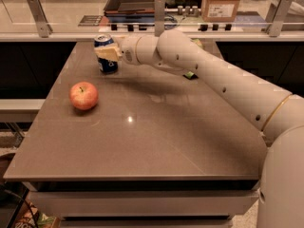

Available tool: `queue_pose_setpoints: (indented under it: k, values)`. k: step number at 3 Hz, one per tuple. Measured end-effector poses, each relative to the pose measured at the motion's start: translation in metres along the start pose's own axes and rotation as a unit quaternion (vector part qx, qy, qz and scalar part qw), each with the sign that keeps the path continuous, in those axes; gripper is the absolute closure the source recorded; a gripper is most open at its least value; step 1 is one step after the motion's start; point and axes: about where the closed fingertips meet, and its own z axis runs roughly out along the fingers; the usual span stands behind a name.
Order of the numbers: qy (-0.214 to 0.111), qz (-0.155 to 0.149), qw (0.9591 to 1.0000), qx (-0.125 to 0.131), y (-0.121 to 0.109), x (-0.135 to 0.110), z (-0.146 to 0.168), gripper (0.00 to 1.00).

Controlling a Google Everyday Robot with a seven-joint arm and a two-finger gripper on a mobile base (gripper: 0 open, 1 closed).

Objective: Knock pepsi can over

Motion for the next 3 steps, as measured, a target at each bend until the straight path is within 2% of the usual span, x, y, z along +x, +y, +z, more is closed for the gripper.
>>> queue_pose_setpoints:
  k: [1,3]
  values:
    - [0.000,0.000,1.0000,-0.002,0.0018,0.0000,0.0016,1.00]
    - [0.012,-0.003,0.9999,0.000,0.0001,0.0004,-0.0005,1.00]
